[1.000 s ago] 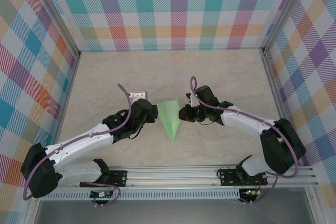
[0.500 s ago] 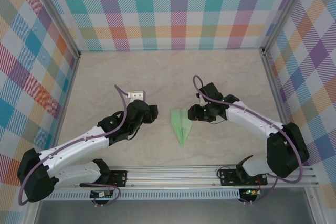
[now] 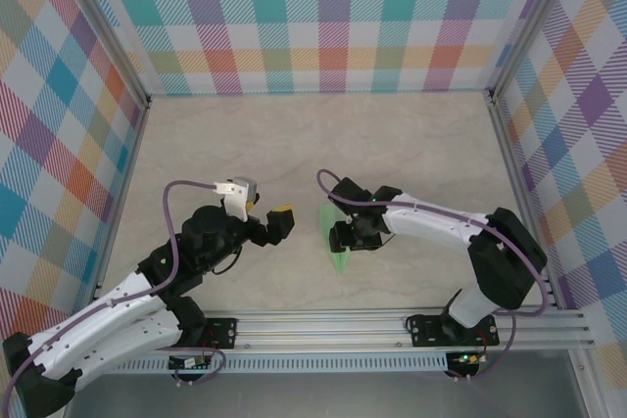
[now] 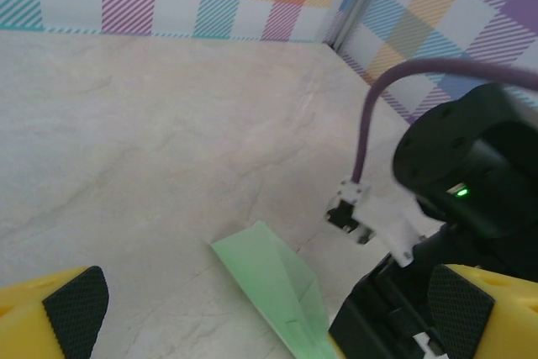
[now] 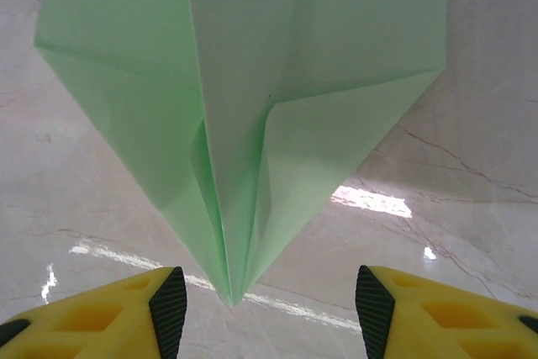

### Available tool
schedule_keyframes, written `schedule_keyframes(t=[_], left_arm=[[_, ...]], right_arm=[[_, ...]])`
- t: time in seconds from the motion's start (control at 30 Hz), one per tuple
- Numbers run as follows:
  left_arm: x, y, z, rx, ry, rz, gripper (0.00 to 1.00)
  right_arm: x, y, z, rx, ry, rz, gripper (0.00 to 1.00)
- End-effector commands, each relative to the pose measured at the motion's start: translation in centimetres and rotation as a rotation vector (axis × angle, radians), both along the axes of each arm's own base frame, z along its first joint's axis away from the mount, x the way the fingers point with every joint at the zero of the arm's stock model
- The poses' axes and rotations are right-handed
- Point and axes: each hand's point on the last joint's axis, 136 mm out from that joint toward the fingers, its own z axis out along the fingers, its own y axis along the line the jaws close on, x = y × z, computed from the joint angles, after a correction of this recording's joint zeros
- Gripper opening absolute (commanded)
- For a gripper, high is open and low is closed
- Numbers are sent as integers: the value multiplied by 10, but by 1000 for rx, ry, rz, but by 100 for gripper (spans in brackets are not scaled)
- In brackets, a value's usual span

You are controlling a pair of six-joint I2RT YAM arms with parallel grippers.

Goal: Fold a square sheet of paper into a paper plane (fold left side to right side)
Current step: Pick up the paper plane at the center of the table, then place the paper plane at the center of the table.

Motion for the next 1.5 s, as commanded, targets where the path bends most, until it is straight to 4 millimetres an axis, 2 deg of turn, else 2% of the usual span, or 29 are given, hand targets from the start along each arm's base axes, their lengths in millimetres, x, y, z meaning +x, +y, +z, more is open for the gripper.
schedule_keyframes(t=[0.0,0.13,0.3,0.4,0.53,0.6,0.8,0.87,1.0,1.13,1.47], left_arm=[[-5,5,-9,36,-5,-12,100],[-6,9,-11,36,0,-3,100],[-8,11,-12,39,4,0,100],[-8,12,-12,40,5,-1,100],[-9,12,-11,44,5,-5,100],[-10,11,-11,43,9,-10,100],[-14,8,-12,35,22,-40,100],[-16,6,-13,34,29,-55,100],[-19,4,-15,29,44,-69,100],[-20,4,-18,29,55,-75,100],[-21,4,-22,37,67,-74,100]], right_arm=[[9,8,1,-29,-18,-20,56],[11,24,-8,-37,-5,10,49],[13,27,-26,-85,3,5,40],[16,31,-30,-88,2,10,33],[26,33,-22,-99,-30,34,13],[41,34,-11,-72,-50,31,7],[112,16,17,-107,-109,16,7],[139,8,18,-144,-116,1,7],[175,2,16,-189,-109,-24,8],[189,1,1,-262,-71,-14,9],[198,6,-35,-285,-16,-16,10]])
